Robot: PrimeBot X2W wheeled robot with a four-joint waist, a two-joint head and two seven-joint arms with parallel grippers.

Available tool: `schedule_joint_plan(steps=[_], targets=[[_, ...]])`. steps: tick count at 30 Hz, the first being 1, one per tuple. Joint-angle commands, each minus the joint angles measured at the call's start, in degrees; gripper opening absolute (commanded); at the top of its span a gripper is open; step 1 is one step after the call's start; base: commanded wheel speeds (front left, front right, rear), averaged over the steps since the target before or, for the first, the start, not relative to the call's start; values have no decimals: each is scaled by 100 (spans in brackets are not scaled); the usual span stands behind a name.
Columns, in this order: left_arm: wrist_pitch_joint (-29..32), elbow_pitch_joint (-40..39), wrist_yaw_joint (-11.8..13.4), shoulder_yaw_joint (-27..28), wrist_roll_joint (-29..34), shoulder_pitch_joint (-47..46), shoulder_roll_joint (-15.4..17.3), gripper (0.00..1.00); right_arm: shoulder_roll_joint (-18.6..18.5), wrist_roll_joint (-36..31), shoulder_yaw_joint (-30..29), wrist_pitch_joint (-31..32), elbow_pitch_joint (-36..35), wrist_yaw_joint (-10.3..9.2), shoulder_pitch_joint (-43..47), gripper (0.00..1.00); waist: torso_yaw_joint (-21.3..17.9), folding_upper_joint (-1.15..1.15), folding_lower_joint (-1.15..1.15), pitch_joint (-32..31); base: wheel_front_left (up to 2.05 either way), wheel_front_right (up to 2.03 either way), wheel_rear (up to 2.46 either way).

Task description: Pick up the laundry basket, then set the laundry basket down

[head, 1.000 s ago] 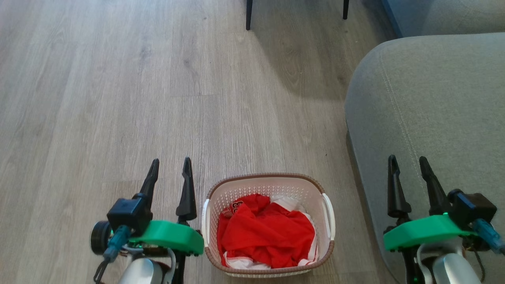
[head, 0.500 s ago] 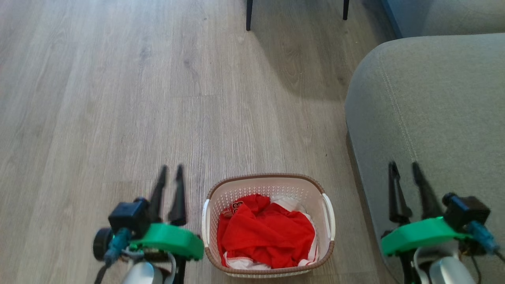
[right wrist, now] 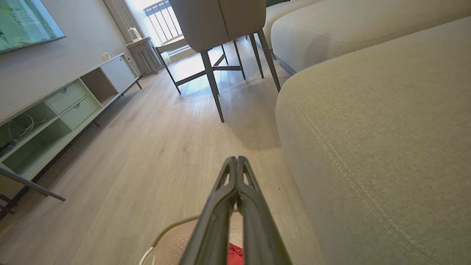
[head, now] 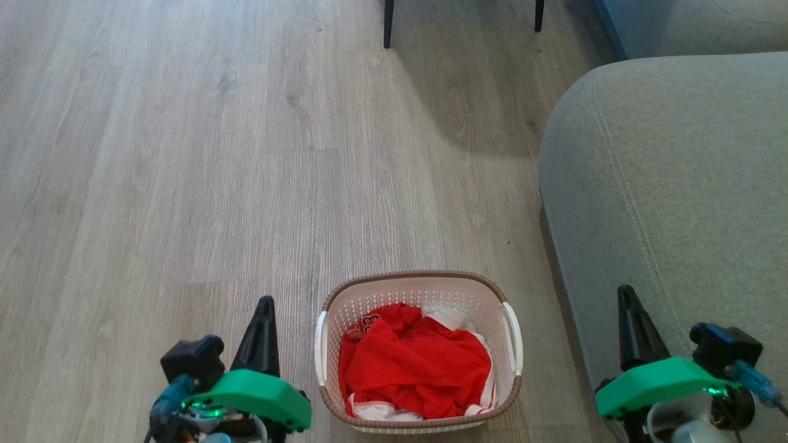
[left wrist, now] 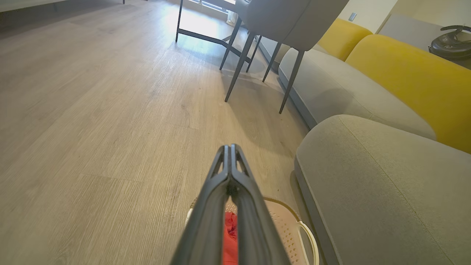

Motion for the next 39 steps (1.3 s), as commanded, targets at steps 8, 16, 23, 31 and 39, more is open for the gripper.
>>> schedule_joint_plan(steps=[8, 16, 23, 31, 39], targets=[[111, -97, -129, 232, -613, -309, 63, 0, -70, 622, -70, 129, -104, 7, -271, 0, -7, 0, 0, -5, 0, 0, 0], [219, -44, -224, 355, -1109, -353, 88, 0, -89, 1115, -109, 240, -57, 9, -316, 0, -13, 0, 0, -9, 0, 0, 0], [318, -12, -306, 468, -1539, -389, 107, 0, -103, 1545, -146, 341, -17, 12, -356, 0, -19, 0, 0, -12, 0, 0, 0], [435, 21, -400, 604, -2027, -425, 123, 0, -116, 2033, -194, 459, 29, 14, -401, 0, -25, 0, 0, -15, 0, 0, 0], [556, 59, -493, 743, -2508, -463, 136, 0, -126, 2515, -244, 580, 76, 17, -446, 0, -32, 0, 0, -19, 0, 0, 0]])
